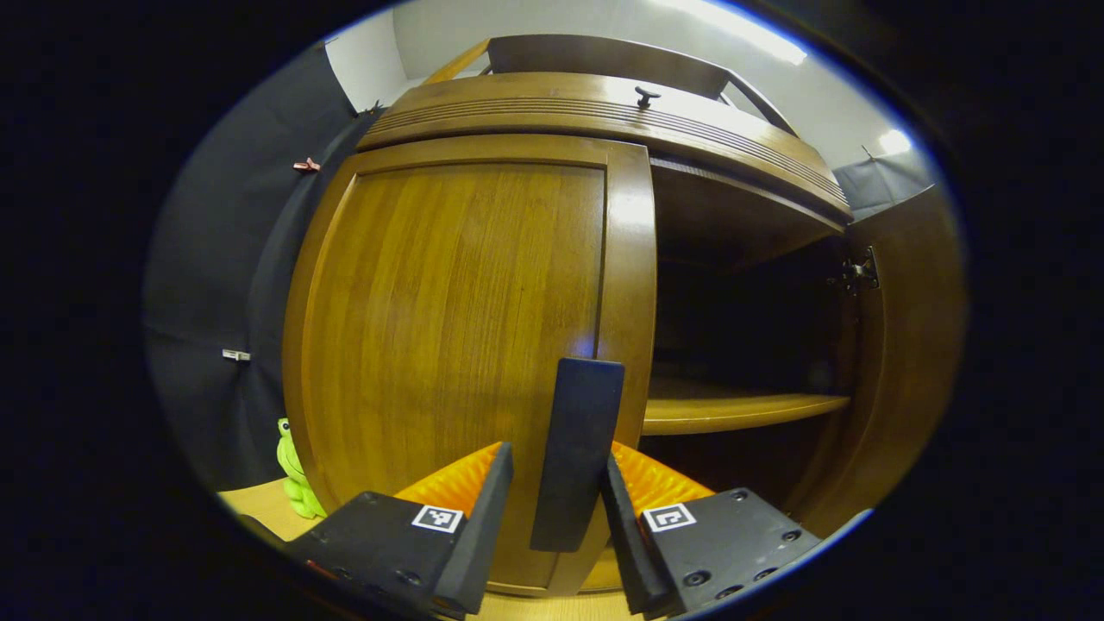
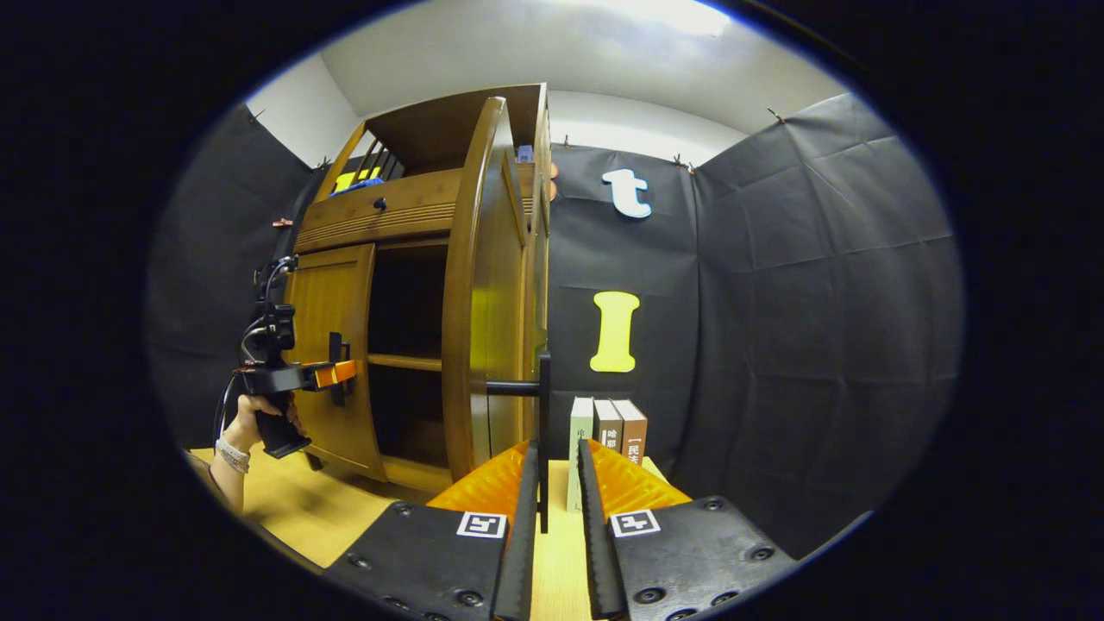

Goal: Open the right door of the double-door shoe cabinet with the right hand, and open the left door with the left hand.

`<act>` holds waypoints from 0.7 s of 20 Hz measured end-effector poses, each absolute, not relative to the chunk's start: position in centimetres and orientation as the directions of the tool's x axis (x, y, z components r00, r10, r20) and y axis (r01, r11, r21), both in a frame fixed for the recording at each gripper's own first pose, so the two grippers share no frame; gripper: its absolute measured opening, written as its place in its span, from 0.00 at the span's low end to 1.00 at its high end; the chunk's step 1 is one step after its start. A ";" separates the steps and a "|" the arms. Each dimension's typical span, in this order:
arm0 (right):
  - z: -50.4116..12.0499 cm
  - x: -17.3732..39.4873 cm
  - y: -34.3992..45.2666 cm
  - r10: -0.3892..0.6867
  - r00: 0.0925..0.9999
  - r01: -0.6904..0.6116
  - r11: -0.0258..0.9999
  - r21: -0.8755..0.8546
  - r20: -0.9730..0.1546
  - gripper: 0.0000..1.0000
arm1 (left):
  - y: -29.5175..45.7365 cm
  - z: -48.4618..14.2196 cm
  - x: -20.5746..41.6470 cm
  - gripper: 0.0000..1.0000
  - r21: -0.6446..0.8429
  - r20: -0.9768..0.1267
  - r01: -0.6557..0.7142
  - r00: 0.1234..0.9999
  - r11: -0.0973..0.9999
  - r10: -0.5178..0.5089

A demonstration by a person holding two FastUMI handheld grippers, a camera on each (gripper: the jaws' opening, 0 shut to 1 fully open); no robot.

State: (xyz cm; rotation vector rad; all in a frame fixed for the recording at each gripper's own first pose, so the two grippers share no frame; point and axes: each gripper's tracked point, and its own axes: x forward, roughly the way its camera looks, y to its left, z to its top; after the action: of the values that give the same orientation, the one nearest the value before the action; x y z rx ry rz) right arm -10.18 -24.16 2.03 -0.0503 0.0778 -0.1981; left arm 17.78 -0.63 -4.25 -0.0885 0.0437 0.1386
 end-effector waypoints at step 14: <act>6.5 -15.5 -23.6 -0.257 0.964 0.257 0.966 0.021 0.068 0.85 | -1.2 -4.4 15.8 0.31 -0.026 -0.105 -0.102 0.990 0.994 0.099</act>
State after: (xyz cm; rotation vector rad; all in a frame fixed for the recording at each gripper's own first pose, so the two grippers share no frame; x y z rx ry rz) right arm -15.52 -23.64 6.54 0.0117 -0.0703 -0.2602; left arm 15.77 -1.21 -4.43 -0.0310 0.1042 0.1006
